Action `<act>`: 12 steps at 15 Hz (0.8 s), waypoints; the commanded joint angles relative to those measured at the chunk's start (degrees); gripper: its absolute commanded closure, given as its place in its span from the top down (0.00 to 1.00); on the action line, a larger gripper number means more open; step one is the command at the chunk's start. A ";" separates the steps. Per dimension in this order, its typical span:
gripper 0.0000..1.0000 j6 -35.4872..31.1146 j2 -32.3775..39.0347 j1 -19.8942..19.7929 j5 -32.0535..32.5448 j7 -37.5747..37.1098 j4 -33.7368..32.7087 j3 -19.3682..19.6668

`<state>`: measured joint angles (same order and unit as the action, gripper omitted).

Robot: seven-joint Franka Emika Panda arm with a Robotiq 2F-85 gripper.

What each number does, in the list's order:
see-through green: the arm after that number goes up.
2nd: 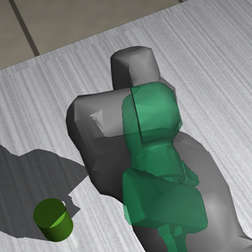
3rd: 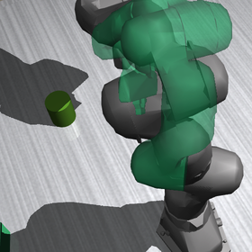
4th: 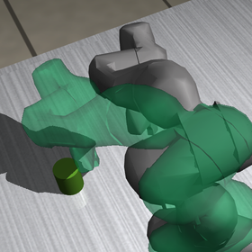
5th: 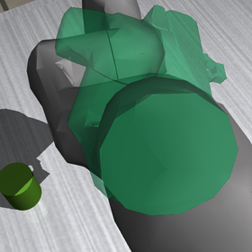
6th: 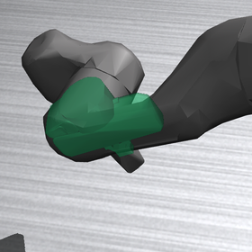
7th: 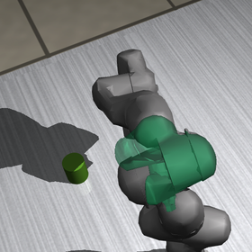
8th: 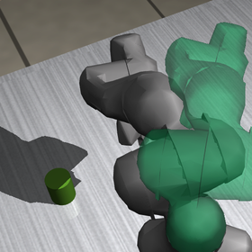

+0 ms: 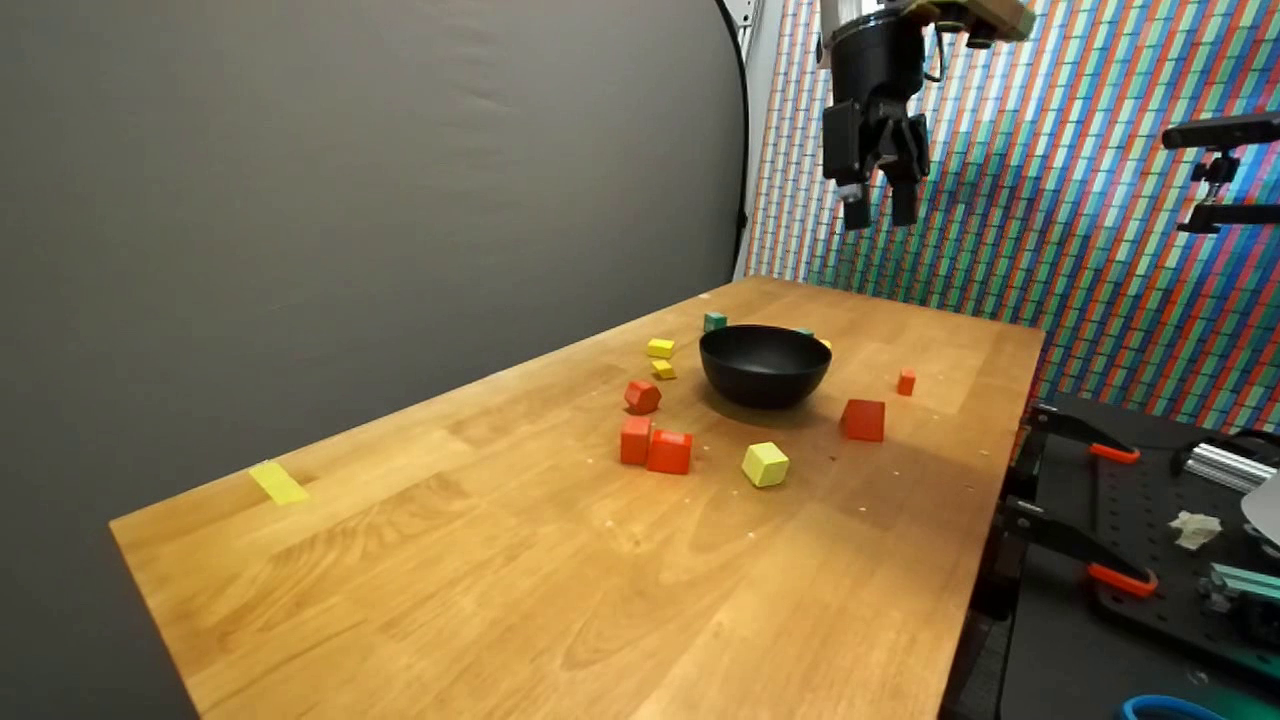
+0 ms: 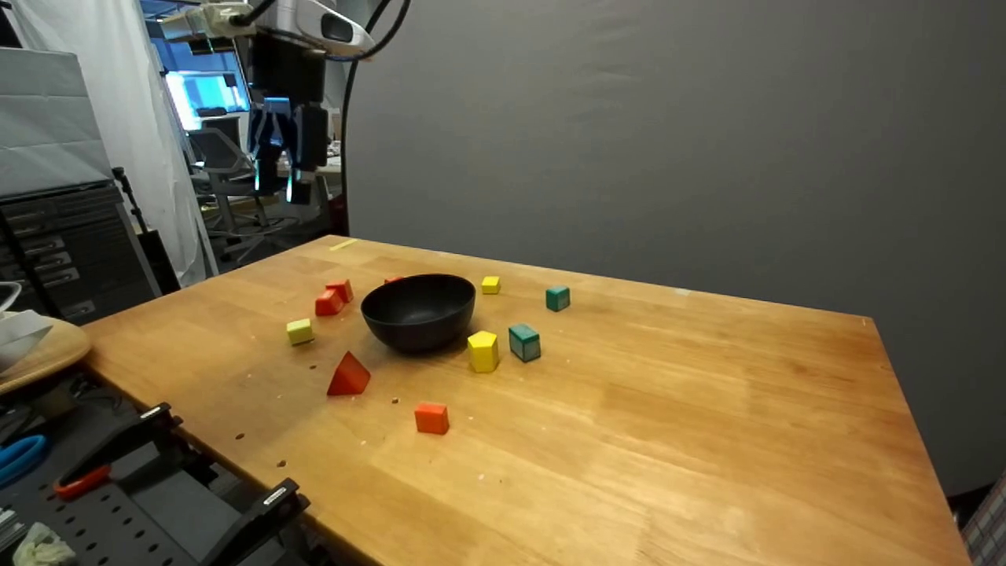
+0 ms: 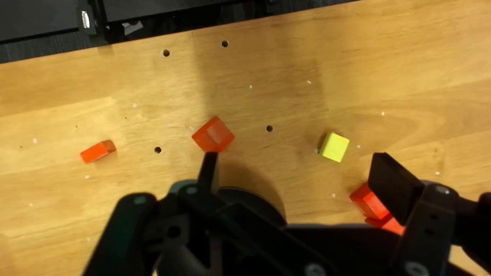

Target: Put all the toy blocks into the bowl.

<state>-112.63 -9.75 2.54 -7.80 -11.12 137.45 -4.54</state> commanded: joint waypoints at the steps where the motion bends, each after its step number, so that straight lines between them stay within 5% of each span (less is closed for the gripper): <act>1: 1.00 0.07 -0.05 0.06 0.05 -0.02 -0.12 0.29; 9: 1.00 -12.14 8.28 2.14 -13.48 -0.57 4.01 -0.80; 12: 1.00 -22.26 17.15 4.78 -9.68 -6.62 2.77 -3.57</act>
<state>-126.44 -0.45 4.93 -19.66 -12.36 142.10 -6.01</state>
